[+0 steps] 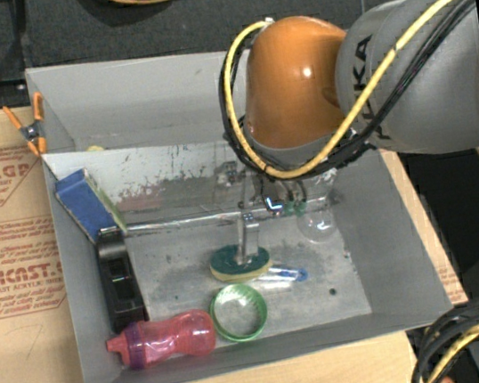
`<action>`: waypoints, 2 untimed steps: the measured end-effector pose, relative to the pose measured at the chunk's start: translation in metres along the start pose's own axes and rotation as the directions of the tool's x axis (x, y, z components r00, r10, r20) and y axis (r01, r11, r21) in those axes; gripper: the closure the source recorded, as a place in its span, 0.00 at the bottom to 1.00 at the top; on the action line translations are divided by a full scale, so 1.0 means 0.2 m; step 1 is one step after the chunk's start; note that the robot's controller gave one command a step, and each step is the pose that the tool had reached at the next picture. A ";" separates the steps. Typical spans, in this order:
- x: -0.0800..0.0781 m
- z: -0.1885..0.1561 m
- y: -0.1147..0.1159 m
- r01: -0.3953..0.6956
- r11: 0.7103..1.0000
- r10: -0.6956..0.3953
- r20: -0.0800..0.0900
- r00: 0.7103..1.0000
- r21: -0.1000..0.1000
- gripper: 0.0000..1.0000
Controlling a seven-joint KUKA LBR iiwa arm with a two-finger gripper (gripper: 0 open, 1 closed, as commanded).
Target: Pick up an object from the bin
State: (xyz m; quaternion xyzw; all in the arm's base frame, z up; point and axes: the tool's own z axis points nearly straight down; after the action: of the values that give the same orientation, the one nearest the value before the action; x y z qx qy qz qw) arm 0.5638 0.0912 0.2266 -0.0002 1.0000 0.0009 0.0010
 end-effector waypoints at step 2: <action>0.09 0.25 -0.07 0.436 0.900 -0.436 -0.002 0.900 -0.001 0.00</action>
Offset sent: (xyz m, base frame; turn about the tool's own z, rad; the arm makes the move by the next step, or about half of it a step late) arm -0.0172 -0.0146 -0.0486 -0.4530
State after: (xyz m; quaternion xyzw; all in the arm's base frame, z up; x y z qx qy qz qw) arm 0.5459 0.0766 0.1762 -0.2237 0.9747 0.0009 0.0000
